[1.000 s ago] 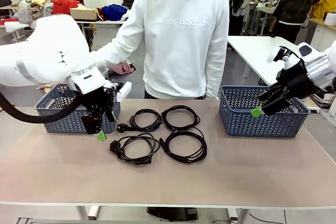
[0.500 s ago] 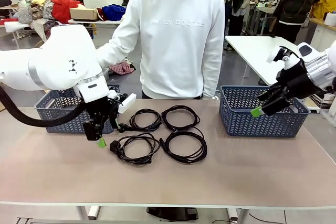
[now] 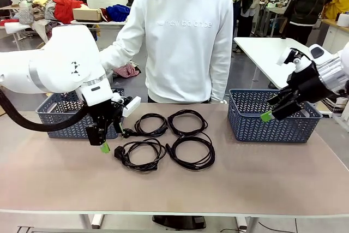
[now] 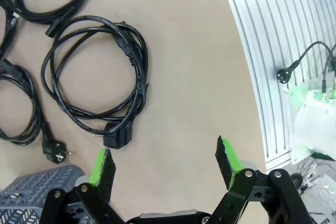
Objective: Organize the cables according to human instructions.
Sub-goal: Pick up a bundle of cables and place it in the basket indicated by the human.
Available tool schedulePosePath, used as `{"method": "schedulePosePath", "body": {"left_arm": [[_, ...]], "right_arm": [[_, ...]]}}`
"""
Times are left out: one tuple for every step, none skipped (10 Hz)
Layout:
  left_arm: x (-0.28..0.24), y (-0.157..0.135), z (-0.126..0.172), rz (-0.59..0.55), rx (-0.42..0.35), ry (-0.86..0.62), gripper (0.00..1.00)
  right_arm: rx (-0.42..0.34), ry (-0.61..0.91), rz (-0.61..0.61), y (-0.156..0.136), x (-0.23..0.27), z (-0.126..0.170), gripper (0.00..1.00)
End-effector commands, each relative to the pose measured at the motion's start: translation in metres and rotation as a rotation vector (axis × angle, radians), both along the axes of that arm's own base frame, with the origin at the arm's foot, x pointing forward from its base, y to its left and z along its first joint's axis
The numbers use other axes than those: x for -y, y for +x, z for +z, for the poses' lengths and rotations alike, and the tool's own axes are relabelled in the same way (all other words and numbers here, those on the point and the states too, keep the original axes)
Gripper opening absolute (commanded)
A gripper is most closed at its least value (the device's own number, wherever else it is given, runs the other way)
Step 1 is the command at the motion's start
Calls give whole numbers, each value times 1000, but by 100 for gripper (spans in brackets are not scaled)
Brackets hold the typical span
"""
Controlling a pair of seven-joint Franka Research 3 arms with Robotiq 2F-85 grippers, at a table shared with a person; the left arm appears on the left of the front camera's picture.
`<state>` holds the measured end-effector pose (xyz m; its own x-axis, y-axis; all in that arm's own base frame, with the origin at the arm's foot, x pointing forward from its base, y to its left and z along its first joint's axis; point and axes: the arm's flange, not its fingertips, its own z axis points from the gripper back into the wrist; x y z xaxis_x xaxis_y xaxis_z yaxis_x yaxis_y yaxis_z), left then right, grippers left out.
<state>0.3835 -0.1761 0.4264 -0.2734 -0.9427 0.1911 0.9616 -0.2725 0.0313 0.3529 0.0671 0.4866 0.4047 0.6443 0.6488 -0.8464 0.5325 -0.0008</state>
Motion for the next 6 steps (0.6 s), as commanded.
{"method": "schedulePosePath", "body": {"left_arm": [[0, 0, 0, 0, 0, 0, 100], [5, 2, -6, -17, 23, 0, 100], [9, 4, -12, -38, 43, 1, 100], [13, 3, -19, -58, 49, 19, 100], [18, 1, -27, -69, 63, 38, 100], [23, -1, -36, -68, 85, 64, 100]], "right_arm": [[10, 16, 27, 3, 2, -1, 100], [10, 16, 27, 3, 2, -1, 100], [10, 16, 27, 3, 2, -1, 100], [10, 16, 27, 3, 2, -1, 100], [10, 16, 27, 3, 2, -1, 100], [10, 16, 27, 3, 2, -1, 100]]}}
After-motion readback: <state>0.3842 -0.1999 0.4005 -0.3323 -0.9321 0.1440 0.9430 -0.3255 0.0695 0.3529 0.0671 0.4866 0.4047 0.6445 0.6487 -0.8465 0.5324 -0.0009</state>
